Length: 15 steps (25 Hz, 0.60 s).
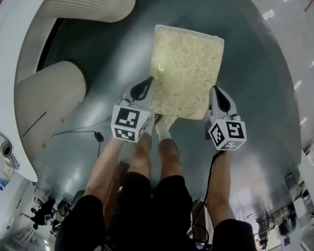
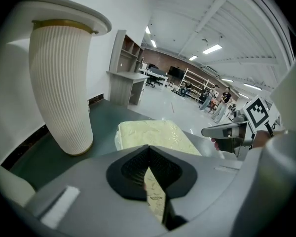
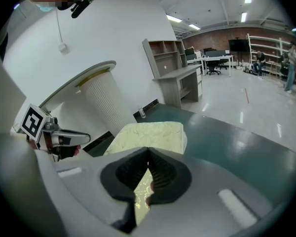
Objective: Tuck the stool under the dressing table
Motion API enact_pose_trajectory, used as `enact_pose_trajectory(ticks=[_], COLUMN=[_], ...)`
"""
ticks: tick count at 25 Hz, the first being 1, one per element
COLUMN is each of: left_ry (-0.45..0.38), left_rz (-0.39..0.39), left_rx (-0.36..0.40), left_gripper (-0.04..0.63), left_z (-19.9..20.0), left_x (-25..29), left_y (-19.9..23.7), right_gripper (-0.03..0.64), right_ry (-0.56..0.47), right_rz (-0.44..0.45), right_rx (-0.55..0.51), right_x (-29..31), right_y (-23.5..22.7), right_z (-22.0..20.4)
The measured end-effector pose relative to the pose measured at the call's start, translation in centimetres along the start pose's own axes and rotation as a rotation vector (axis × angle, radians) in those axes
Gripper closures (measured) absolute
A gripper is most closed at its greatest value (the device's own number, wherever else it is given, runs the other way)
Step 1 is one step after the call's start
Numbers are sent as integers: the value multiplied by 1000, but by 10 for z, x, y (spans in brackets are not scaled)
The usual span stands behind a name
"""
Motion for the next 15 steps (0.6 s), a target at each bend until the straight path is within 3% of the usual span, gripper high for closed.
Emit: enact_pose_trajectory(ticks=[10,15], left_ry=[16,27], left_rz=[-9,-13], left_rx=[-55,-90], left_gripper=[588,551], left_z=[-14,-13], left_x=[27,32], left_y=[7,11], right_gripper=[614,546], right_ry=[-17,-12], right_rz=[-41,-22], right_rx=[0,63], right_x=[16,19], right_y=[-26,-32], right_z=[-9,-12])
Point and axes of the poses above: the fingertips, and each gripper's own axes: x forward along the fingers, y to its left, z out of its top, the point moved 4 cm from there along -x, backward along the fingers, and after that the axes turned 15 degrees about z, right-handed, at the moved point
